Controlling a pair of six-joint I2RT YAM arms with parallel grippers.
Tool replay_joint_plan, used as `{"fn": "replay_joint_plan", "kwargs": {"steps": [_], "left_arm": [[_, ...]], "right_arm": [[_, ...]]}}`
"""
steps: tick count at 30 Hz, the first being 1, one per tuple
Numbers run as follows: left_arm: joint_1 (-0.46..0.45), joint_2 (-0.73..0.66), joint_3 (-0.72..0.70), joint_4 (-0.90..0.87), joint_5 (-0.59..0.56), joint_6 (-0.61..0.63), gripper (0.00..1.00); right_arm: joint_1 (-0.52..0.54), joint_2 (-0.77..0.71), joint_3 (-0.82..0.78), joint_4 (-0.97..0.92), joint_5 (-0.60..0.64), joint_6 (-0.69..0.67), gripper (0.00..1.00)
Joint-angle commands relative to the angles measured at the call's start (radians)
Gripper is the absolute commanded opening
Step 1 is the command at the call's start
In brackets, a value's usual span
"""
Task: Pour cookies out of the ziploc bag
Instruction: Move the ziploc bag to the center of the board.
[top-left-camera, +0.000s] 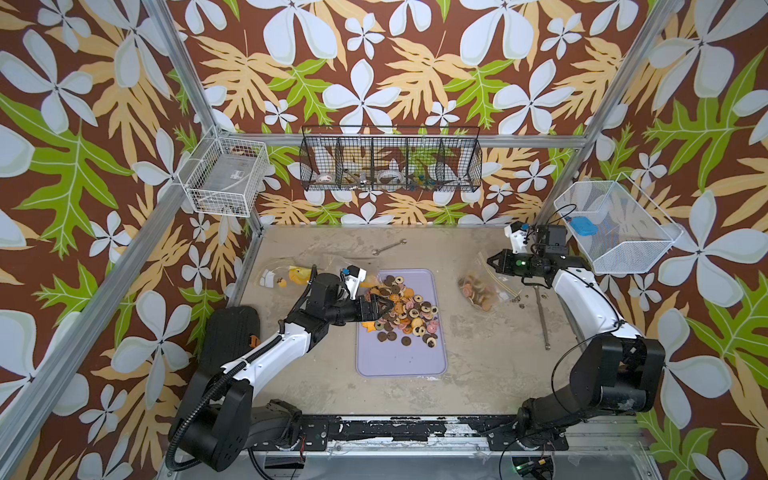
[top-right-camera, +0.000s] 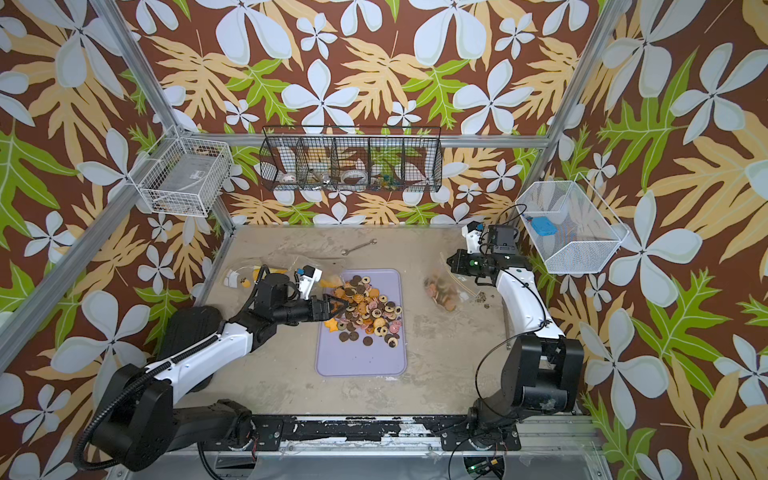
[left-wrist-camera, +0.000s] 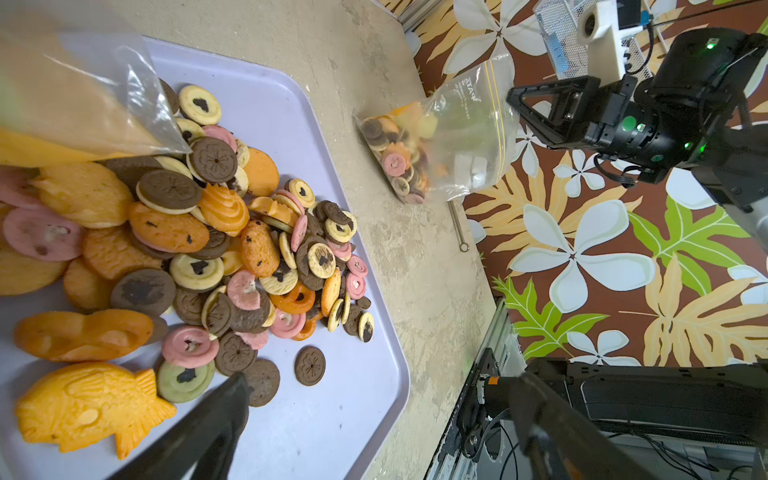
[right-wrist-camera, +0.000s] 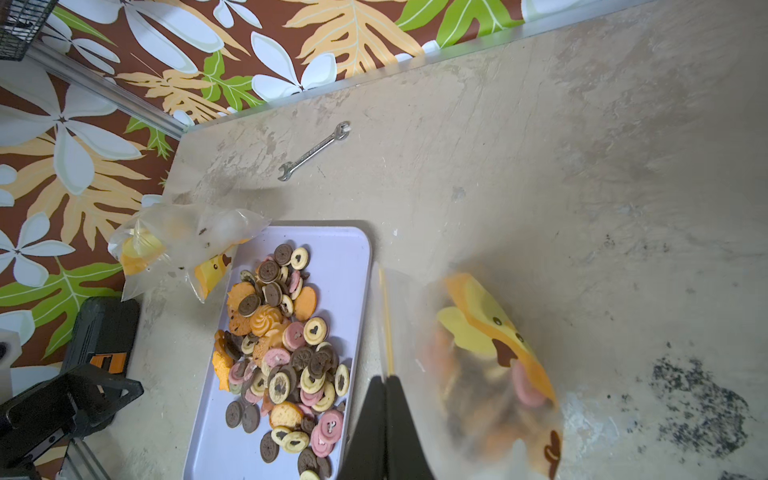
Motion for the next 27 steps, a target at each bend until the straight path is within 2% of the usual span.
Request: {"fn": "replay_joint_plan", "kwargs": {"steps": [1,5,8,13,20,24,27], "left_arm": [[0.0,0.002,0.001,0.028,0.013,-0.002,1.0],[0.0,0.006,0.0,0.029,0.014,-0.004,1.0],[-0.001,0.012,0.001,0.035,0.017,-0.01,1.0],[-0.003,0.011,0.002,0.036,0.019,-0.016,1.0],[-0.017,-0.006,-0.003,0.033,-0.003,-0.024,1.0],[-0.037,-0.001,0.003,0.026,-0.027,-0.039,1.0],[-0.057,0.015,0.013,0.026,-0.039,-0.056,1.0]], "right_arm": [[0.021,-0.044,-0.021,0.007,0.038,0.002,0.0],[0.063,-0.12,-0.062,0.043,0.146,0.053,0.0],[0.112,-0.187,-0.125,0.113,0.225,0.142,0.0],[0.257,-0.251,-0.168,0.146,0.436,0.264,0.0],[0.412,-0.272,-0.23,0.125,0.639,0.332,0.0],[0.461,-0.278,-0.292,0.142,0.628,0.366,0.0],[0.469,-0.275,-0.315,0.158,0.557,0.356,0.0]]}}
